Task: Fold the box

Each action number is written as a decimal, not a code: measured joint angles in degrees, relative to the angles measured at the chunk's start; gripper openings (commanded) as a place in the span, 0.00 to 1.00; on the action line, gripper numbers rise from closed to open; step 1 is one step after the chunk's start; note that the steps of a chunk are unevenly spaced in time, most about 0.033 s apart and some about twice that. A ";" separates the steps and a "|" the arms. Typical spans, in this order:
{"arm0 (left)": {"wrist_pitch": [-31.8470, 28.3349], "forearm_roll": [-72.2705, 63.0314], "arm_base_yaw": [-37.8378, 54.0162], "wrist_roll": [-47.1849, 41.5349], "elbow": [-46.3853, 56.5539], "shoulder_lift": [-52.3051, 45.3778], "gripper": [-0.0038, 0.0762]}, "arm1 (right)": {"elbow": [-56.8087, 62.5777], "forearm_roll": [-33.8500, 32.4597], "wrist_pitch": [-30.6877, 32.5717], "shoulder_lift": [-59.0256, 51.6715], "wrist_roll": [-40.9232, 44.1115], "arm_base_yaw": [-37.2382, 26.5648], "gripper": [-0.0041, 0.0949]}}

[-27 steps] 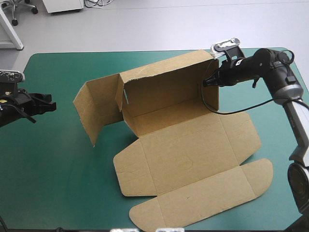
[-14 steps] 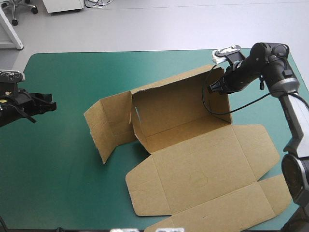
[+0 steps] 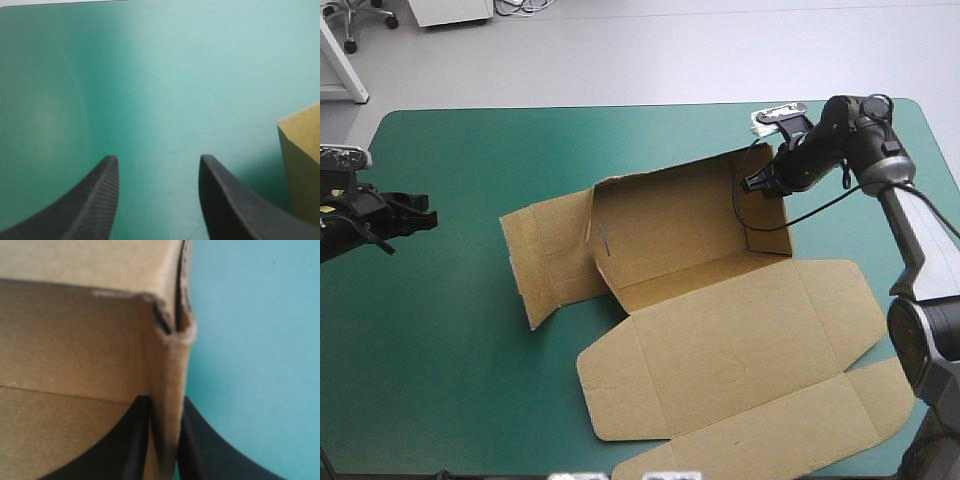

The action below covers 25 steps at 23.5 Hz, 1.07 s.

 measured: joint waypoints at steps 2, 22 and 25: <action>0.00 -0.30 0.00 0.43 0.00 0.00 0.49 | 0.00 0.36 -1.47 0.06 -0.38 0.00 0.51; 0.48 -2.90 0.00 2.00 0.00 0.88 0.49 | 29.55 15.56 -32.18 -16.65 -17.19 0.00 0.62; 0.60 -2.90 0.00 2.05 0.00 0.88 0.49 | 29.84 16.46 -33.10 -15.29 -18.05 0.00 0.70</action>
